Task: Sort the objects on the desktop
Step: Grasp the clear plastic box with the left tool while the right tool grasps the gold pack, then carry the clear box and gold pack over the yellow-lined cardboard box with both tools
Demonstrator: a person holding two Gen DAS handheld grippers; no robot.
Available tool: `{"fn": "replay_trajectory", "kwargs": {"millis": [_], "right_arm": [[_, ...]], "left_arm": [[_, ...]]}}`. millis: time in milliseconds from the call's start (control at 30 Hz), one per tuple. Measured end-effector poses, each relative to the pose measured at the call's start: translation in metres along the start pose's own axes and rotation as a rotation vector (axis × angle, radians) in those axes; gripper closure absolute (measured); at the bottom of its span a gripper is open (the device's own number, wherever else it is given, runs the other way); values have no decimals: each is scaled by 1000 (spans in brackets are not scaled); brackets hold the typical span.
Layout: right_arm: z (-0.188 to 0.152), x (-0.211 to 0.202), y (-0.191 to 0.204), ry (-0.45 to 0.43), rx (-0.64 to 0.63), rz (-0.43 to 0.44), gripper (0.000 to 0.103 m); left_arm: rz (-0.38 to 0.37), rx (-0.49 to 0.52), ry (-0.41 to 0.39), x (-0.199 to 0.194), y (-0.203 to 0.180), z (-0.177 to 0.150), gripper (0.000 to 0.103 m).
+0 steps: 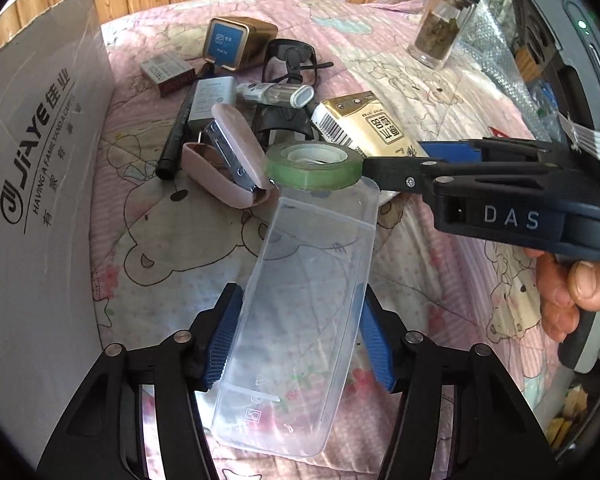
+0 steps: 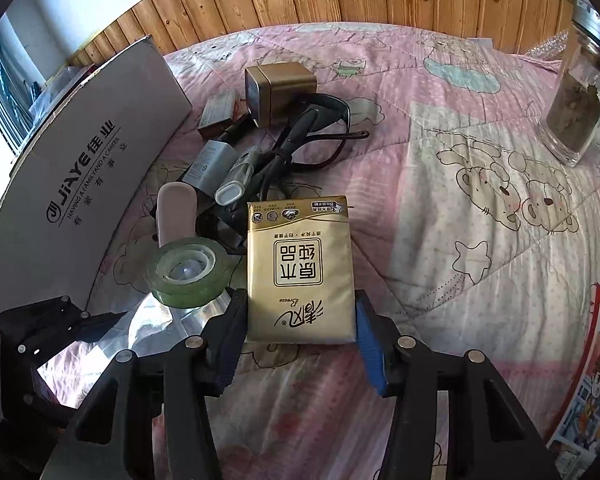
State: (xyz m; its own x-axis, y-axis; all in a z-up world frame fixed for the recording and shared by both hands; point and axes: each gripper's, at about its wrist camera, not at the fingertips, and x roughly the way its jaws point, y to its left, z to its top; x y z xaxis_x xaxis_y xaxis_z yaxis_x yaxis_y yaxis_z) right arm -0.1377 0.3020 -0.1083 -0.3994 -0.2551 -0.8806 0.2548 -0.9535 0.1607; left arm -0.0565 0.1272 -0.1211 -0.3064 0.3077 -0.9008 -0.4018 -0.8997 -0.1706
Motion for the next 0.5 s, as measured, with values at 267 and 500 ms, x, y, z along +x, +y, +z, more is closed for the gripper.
{"fn": "replay_trajectory", "kwargs": {"millis": [267,500], "right_arm": [[5,-16,10,-35,-50,-48,51],[4,-35,18,-67,-59,-66,51]], "left_arm": [[-14,-23,-19,-16,-2,-3,49],[-17,-57,-83,-46,1,-6,50]]}}
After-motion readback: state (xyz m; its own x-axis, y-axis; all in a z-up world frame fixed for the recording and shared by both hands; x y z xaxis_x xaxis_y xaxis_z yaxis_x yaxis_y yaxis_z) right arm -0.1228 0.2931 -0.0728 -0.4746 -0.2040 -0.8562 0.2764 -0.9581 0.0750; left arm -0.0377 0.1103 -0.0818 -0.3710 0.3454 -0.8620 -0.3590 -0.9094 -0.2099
